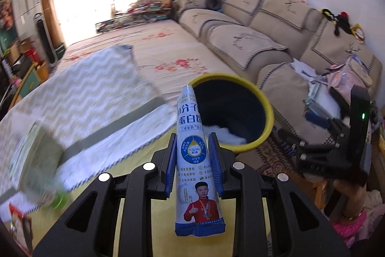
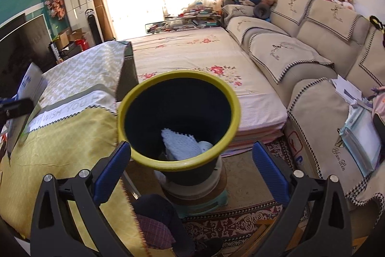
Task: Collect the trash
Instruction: 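Carry the drink tube over the yellow bin and open the left tool, then move the right tool to the clear plastic cup and grasp it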
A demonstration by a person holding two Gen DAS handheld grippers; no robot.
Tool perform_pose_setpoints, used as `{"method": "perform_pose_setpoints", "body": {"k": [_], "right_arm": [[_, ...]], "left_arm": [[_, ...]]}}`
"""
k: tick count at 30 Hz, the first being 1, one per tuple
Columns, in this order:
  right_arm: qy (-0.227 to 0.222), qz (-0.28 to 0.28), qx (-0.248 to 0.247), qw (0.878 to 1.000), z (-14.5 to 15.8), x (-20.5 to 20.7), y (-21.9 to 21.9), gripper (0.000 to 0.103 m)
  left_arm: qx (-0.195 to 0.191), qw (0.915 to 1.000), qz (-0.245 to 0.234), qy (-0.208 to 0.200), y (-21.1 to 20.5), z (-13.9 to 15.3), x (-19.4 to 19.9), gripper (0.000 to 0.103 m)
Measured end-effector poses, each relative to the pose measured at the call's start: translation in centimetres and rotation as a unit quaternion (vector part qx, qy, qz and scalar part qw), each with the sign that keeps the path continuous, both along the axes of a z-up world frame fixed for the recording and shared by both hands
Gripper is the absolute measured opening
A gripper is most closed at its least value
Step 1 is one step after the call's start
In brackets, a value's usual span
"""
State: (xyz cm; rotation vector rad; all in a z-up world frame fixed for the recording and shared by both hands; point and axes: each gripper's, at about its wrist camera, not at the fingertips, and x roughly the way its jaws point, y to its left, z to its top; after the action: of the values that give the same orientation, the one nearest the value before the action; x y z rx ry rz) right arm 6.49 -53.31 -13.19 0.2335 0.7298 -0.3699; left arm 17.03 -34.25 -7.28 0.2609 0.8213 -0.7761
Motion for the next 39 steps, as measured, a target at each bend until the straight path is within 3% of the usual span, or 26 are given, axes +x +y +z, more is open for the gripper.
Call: {"method": "perform_pose_setpoints", "body": {"k": [8, 18, 20, 22, 25, 27, 28, 32, 34, 39], "right_arm": [[-0.003, -0.032, 0.019, 0.999, -0.9, -1.4, -3.5, 0.096], [0.003, -0.063, 0.035, 0.997, -2.2, -2.6, -6.4, 0.096], [0.004, -0.065, 0.037, 0.997, -2.4, -2.5, -6.5, 0.096], [0.007, -0.065, 0.037, 0.997, -2.6, -2.4, -6.5, 0.096], [0.008, -0.061, 0.037, 0.997, -2.7, -2.2, -6.2, 0.096], [0.009, -0.058, 0.036, 0.998, -2.7, -2.0, -6.0, 0.096], [0.01, -0.056, 0.036, 0.998, -2.6, -1.9, -5.8, 0.096], [0.01, -0.043, 0.034, 0.998, -2.4, -1.3, -4.8, 0.096], [0.008, -0.031, 0.032, 0.999, -2.2, -0.9, -3.9, 0.096], [0.007, 0.003, 0.026, 1.0, -1.6, 0.2, -1.4, 0.096]], "left_arm": [[0.017, 0.9989, -0.044, 0.0, -9.9, -0.5, 2.6, 0.026], [0.059, 0.9965, -0.051, 0.028, -16.8, -5.7, 5.9, 0.028], [0.065, 0.9961, -0.05, 0.031, -17.4, -6.6, 6.4, 0.034], [0.069, 0.9963, -0.044, 0.025, -17.8, -7.2, 6.8, 0.054], [0.061, 0.9973, -0.035, 0.02, -17.2, -7.0, 7.0, 0.064], [0.038, 0.9989, -0.026, 0.013, -15.9, -5.8, 6.6, 0.088], [0.026, 0.9994, -0.02, 0.002, -15.0, -5.1, 6.3, 0.093], [0.003, 0.9989, -0.004, -0.046, -11.2, -1.7, 3.8, 0.098], [-0.001, 0.9986, -0.004, -0.053, -9.1, -0.4, 2.4, 0.098], [-0.059, 0.9963, 0.018, -0.06, -1.5, 2.7, -0.5, 0.098]]}}
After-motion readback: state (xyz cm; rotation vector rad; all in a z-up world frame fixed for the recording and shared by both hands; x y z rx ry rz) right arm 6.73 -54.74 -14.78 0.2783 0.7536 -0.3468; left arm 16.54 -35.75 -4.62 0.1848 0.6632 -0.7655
